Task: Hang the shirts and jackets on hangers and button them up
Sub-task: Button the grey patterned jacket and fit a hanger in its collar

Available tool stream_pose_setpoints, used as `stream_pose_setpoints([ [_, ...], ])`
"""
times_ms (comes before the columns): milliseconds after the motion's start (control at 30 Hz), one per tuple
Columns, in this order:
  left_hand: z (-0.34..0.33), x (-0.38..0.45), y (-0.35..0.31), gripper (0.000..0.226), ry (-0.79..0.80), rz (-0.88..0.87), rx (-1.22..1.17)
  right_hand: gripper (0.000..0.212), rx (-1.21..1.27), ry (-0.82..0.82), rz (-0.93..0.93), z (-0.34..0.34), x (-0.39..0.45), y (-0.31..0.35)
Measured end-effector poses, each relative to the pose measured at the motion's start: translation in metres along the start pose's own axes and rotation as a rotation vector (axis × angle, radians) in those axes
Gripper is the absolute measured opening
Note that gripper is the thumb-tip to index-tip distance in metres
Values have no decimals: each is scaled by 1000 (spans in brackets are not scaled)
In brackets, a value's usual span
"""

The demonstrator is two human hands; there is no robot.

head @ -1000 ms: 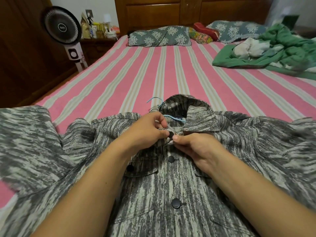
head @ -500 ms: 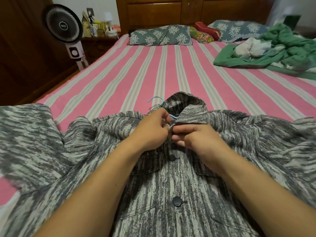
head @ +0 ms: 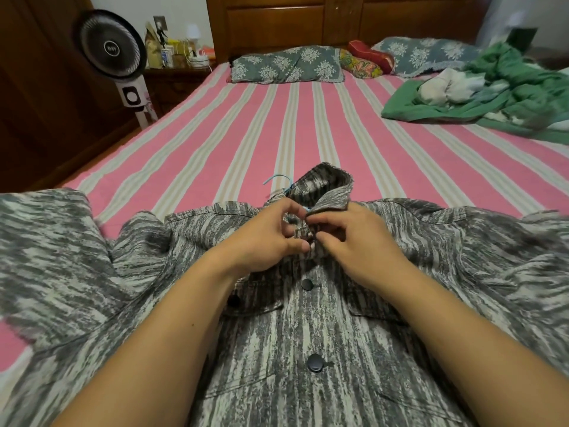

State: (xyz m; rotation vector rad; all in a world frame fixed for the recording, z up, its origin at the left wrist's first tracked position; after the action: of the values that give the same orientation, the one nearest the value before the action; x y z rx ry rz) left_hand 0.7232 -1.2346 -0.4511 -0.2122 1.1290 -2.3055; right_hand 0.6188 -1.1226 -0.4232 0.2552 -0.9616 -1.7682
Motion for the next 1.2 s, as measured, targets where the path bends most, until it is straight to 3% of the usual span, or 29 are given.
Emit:
stream_pose_setpoints([
  [333, -2, -1, -5, 77, -48, -140, 105, 28, -16, 50, 55, -7, 12, -7],
  [467, -2, -2, -5, 74, -89, -153, 153, 16, -38, 24, 55, -4, 12, -8],
  [600, -1, 2, 1, 70, -85, -125, 97, 23, -63, 92, 27, -10, 12, -12],
  [767, -1, -4, -12, 60, -69, -216, 187, 19, 29, 53, -50, -6, 15, -20],
  [867, 0, -3, -8, 53, -101, -154, 224, 15, 101, 48, -103, -6, 15, -26],
  [1033, -2, 5, 15, 45, -103, 42, -106, 10, 79, 37, -117, -9, 13, -26],
  [1200, -7, 8, 17, 40, -94, 130, -152, 12, -19, 14, -58, -6, 12, -16],
])
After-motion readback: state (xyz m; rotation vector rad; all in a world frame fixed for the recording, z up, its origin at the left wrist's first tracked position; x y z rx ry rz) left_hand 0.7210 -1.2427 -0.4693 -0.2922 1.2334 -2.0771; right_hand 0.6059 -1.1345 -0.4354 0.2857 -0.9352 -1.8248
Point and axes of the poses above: each hand's wrist, its own x-axis towards the middle knuckle, its own z-axis out of the back of the hand, y = z × x, the point moved 7 cm from there along x, towards the middle knuckle, and after that the axes turned 11 degrees about x, right-handed, at the moved point
